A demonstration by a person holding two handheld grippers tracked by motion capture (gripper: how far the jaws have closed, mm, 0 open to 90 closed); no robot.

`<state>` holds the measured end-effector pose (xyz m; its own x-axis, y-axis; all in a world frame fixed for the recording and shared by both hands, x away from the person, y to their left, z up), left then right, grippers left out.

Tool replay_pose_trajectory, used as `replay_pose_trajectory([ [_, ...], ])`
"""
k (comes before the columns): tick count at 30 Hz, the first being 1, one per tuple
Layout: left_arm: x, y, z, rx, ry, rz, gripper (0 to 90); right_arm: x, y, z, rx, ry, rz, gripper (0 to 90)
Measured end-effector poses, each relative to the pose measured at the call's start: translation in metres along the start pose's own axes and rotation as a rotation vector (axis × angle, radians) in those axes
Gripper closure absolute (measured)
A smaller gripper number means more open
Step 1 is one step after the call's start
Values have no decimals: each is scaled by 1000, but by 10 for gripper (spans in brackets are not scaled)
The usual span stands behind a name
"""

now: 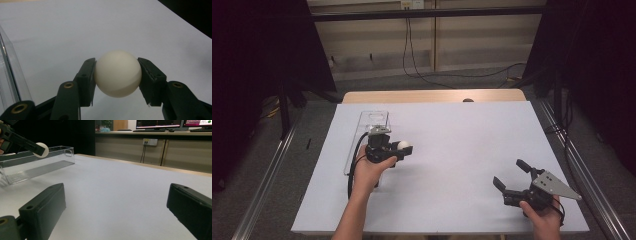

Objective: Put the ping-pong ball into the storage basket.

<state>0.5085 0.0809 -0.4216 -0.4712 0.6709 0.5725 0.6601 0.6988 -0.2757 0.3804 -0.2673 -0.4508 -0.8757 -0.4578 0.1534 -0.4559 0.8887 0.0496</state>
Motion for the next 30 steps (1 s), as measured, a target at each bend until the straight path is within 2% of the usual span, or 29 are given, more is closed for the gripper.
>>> replay_pose_trajectory([
  [4,3,1,-1,-9,3,-2,511,0,0,0,2,1,5,14],
  [10,6,4,-2,-3,-4,-11,511,0,0,1,4,5,2,15],
  [11,6,4,-3,8,-12,-8,511,-1,0,1,5,5,2,15],
  [16,8,5,-2,-3,1,-11,511,0,0,0,5,2,1,15],
  [18,7,5,-2,8,-4,-10,511,0,0,0,1,3,5,15],
  [30,13,10,-3,9,-7,-23,511,-1,0,0,2,1,3,15],
])
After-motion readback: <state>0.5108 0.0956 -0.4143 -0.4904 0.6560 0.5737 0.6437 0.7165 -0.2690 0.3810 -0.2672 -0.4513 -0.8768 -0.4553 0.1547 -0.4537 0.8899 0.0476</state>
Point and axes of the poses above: each handheld gripper's, and its own axes: x roughly backward along the jaws, z roughly out of its underside, y roughly to its left, the point moved 6 cm from there along -x, roughly forward along the jaws, and after that the axes turned 1 degree about z, right-handed, at the moved point
